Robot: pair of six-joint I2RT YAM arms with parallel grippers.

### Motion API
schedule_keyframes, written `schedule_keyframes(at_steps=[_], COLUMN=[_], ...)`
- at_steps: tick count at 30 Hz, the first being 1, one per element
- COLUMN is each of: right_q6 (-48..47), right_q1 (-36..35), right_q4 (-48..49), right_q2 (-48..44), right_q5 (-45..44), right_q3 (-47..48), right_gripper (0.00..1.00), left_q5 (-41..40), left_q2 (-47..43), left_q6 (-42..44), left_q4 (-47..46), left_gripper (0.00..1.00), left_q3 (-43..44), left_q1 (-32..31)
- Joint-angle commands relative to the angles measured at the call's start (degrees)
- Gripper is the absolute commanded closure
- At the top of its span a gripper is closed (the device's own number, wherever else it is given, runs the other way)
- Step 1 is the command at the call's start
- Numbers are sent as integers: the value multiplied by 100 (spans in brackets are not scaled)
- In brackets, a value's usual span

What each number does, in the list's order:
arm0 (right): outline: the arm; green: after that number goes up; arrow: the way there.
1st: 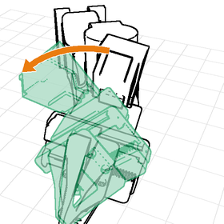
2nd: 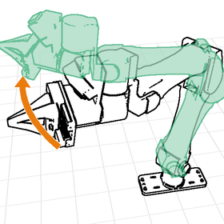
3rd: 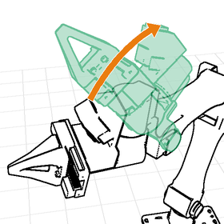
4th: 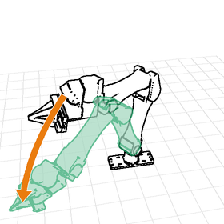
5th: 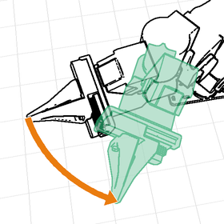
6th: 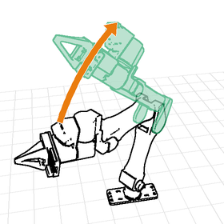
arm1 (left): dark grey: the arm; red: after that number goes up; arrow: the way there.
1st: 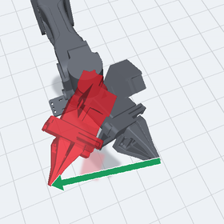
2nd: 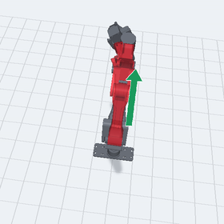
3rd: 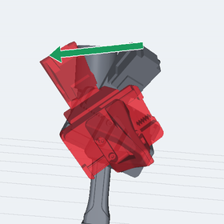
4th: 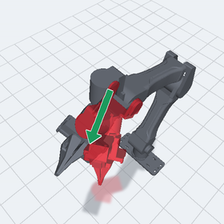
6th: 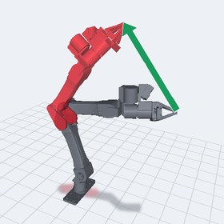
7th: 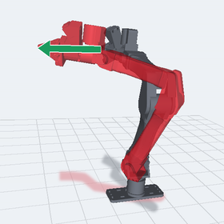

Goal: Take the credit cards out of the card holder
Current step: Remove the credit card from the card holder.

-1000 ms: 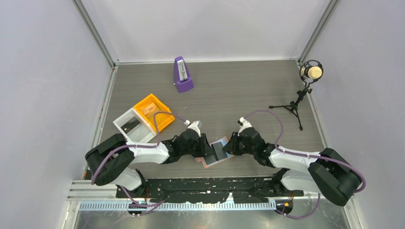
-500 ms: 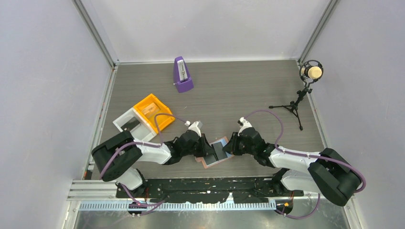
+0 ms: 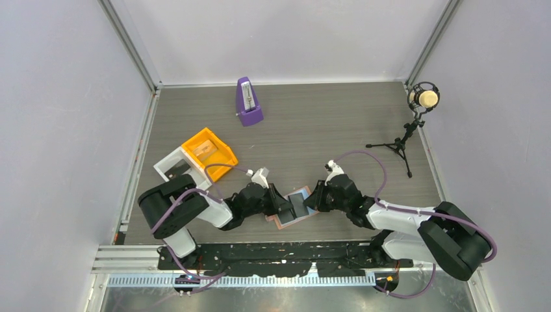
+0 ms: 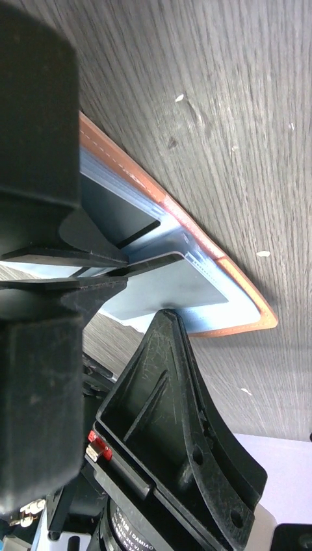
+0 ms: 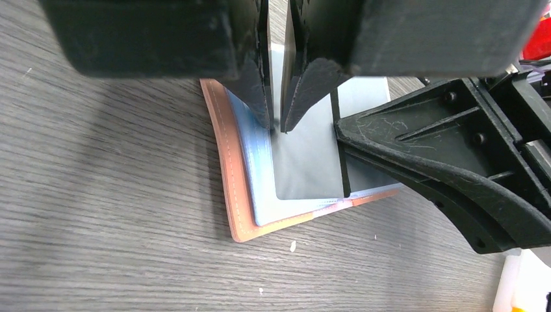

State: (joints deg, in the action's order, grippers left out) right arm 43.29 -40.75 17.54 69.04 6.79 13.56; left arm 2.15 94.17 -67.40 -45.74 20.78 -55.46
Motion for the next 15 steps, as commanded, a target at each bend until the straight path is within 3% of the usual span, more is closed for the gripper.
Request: schedule_keyframes(at_steps=[1,3,15], right_q6=[79,140,-80], right_q1=[-42,-42,-32], right_q4=[-480,-473,-1299], right_q2=[399,359,-65], right_q5=[-47,-81,-952], right_q3=[-255,-295,109], right_gripper=[83,85,87], left_q5=[15,-146,-629], left_q2=[235,182,-627], left_q6=[-218,-259,-114], left_q4=[-944,-1030,-272], left_gripper=[94,100,100], left_q3=[-95,-226,-519], left_q1=[-61,-55,0])
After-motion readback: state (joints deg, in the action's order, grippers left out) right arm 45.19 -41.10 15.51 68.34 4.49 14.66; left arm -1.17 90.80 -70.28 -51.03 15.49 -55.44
